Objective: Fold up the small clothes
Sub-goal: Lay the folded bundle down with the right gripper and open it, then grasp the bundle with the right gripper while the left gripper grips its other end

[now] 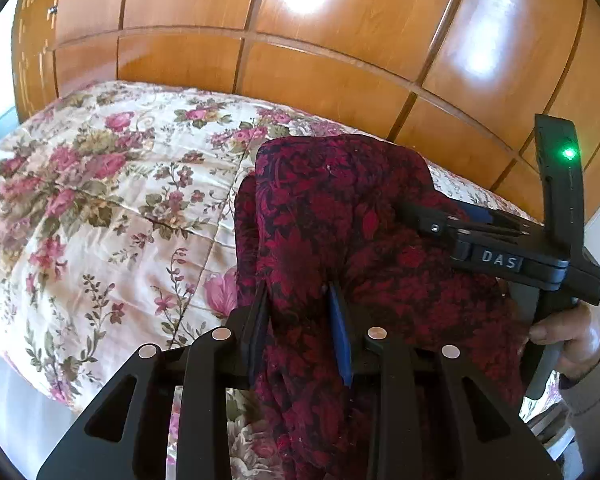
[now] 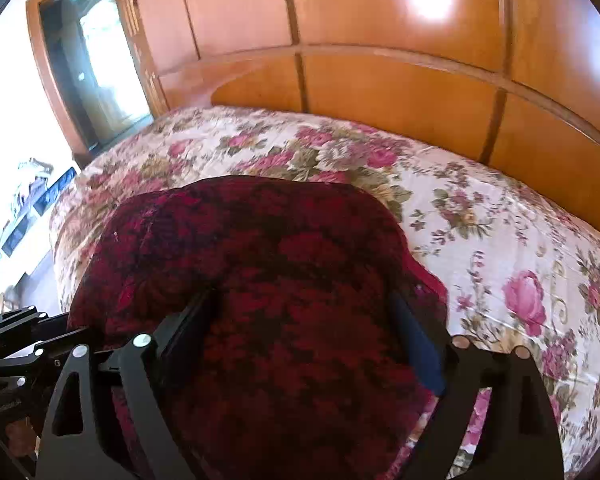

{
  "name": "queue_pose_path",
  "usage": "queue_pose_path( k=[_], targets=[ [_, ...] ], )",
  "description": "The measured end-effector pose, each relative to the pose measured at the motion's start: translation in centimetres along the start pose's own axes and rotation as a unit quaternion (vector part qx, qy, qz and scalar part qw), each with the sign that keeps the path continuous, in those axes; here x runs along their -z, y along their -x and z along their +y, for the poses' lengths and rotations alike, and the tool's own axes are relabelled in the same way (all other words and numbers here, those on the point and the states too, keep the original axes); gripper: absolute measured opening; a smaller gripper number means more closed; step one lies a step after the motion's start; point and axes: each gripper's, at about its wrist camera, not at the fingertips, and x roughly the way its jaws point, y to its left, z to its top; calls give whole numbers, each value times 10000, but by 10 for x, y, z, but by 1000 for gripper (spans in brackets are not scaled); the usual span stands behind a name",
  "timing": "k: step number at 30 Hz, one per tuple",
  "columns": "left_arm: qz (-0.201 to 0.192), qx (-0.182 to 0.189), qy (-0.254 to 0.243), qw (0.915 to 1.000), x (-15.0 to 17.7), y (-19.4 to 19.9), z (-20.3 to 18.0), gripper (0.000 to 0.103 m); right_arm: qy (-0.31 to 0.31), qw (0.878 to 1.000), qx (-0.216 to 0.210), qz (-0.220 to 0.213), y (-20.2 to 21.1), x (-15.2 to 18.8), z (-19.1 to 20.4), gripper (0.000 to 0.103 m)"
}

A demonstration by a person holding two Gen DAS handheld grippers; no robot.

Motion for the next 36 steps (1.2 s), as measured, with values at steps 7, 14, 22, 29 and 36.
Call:
queue_pose_path(
  k=[7,14,22,29,36],
  targets=[
    [-65,-274,-149,9995,1,6,-6,27,269,9993,-239,-82,28,-28,21,89],
    [-108,-322,-166,9993,3,8,-6,28,695,9954,-358,549,1,-53,46,87],
    [-112,-346,-70,9993,5,6,-1,28,859,9891,-266,1163,-44,-53,52,89],
    [-111,-372,23,9992,8,5,1,28,618,9852,-516,1514,-64,-50,41,92],
    [-153,-432,312,9985,13,9,8,54,499,9918,-629,998,-42,-44,36,98]
  ],
)
